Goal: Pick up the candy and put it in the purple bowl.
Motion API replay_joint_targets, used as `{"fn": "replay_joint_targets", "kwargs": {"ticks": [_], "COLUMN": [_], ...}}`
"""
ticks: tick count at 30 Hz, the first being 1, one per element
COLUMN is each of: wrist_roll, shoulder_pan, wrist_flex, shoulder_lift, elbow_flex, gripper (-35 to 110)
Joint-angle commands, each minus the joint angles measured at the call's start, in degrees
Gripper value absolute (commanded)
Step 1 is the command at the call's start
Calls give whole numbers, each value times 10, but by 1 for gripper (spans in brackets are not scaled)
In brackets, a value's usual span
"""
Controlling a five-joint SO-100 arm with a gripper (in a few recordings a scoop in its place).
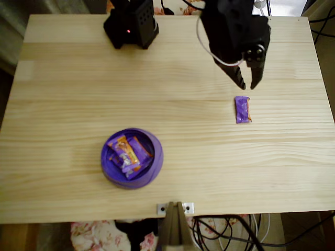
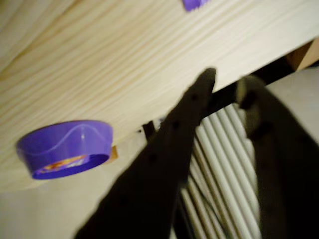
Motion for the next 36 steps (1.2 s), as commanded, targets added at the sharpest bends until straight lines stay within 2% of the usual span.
{"fn": "replay_joint_targets", "kwargs": {"ticks": [1, 7, 18, 36], "wrist_roll": [-17, -11, 9, -13], "shoulder_pan": [-18, -30, -36, -21], "wrist_flex": [10, 11, 31, 179], "shoulder_lift": [-1, -42, -158, -342], "elbow_flex": [-75, -118, -199, -428], "gripper": [13, 24, 24, 27]}}
